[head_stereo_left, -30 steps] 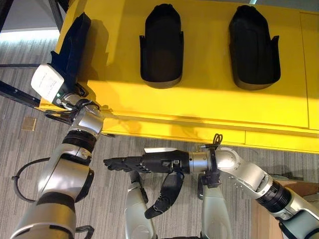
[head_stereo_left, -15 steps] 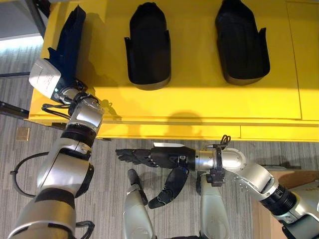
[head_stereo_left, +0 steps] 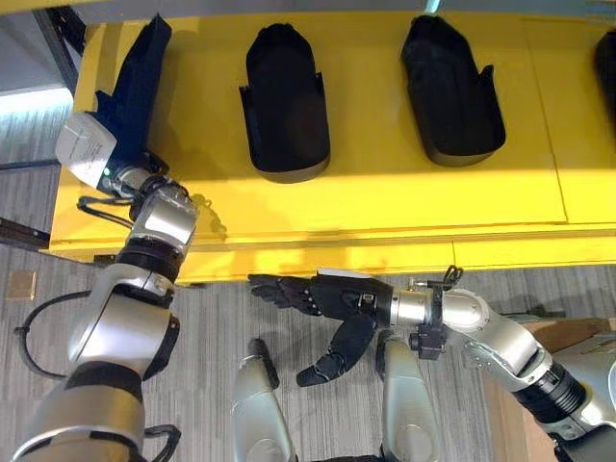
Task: Move parts from the plastic box to the shelf.
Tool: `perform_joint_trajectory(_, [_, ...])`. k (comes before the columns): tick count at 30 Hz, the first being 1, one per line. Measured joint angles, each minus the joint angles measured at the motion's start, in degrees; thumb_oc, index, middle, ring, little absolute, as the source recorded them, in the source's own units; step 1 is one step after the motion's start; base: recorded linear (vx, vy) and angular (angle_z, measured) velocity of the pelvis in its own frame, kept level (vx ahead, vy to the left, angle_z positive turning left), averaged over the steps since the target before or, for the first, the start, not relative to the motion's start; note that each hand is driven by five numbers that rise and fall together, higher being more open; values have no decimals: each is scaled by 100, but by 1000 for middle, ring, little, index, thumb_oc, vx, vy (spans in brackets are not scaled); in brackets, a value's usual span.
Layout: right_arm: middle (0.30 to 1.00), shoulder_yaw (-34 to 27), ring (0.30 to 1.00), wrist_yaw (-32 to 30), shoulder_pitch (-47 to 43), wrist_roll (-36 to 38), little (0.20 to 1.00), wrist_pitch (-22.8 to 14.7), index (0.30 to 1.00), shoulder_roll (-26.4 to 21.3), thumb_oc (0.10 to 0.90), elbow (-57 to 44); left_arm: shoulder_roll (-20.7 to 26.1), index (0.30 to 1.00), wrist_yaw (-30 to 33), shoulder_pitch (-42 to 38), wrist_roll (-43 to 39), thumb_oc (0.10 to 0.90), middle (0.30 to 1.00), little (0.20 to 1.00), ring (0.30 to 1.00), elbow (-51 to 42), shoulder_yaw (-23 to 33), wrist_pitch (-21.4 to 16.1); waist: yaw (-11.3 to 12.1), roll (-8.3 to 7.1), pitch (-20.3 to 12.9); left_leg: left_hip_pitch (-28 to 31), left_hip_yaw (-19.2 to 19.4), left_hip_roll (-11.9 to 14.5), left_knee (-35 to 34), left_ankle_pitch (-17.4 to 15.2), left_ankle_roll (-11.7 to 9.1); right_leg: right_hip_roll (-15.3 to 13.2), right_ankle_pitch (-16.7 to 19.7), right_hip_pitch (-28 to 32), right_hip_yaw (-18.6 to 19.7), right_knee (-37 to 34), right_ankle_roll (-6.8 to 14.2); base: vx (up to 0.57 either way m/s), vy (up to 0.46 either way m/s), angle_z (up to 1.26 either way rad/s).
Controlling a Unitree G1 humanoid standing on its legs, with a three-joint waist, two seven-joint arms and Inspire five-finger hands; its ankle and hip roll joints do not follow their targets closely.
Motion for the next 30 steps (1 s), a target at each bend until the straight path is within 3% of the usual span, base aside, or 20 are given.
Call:
perform_joint_trajectory(3, [1000, 188, 1000, 386, -5, -17, 1000, -61, 1000, 190, 900, 7, 136, 300, 143, -91, 55, 400, 300, 300, 300, -57, 34, 83, -182, 17, 12, -312, -175, -24, -28, 178, 27, 105, 94, -152, -77, 46, 143, 57, -393, 12])
perform_joint_trajectory(5, [1000, 270, 1000, 419, -58, -70, 1000, -62, 1000, 278, 900, 20, 169, 300, 143, -309, 232, 400, 300, 300, 300, 21, -10, 5, -179, -7, 14, -414, -267, 15, -430, 499, 14, 136, 186, -211, -377, -151, 49, 6, -181, 34])
perform_joint_trajectory(8, [1000, 422, 1000, 342, -465, -147, 1000, -67, 1000, 191, 900, 22, 209, 300, 243, -542, 192, 400, 300, 300, 300, 114, -76, -172, -164, -15, 9, -368, -298, 29, -1142, 948, 25, 215, 332, -267, -521, -443, -68, 1, -35, 19])
perform_joint_trajectory(11, [1000, 388, 1000, 224, -793, -149, 1000, -69, 1000, 255, 900, 13, 278, 300, 402, -627, 158, 400, 300, 300, 300, 205, -87, -197, -184, -15, 9, -307, -193, 75, -1485, 1149, 27, 248, 475, -289, -601, -652, -136, 34, 34, -4])
perform_joint_trajectory(21, [1000, 412, 1000, 148, -908, -152, 1000, -54, 1000, 218, 900, 12, 278, 300, 403, -730, -86, 400, 300, 300, 300, 298, -185, -291, -203, -15, 8, -258, -46, -45, -1580, 1226, -20, 171, 645, -247, -505, -810, -48, 24, 43, -1])
perform_joint_trajectory(30, [1000, 414, 1000, 176, -869, -231, 1000, -9, 1000, 209, 900, 12, 252, 300, 781, -730, -737, 400, 300, 300, 300, 517, -69, -499, -342, -14, 8, -96, 45, -121, -1739, 1311, -16, 98, 664, -154, -479, -890, -21, -2, 27, 0])
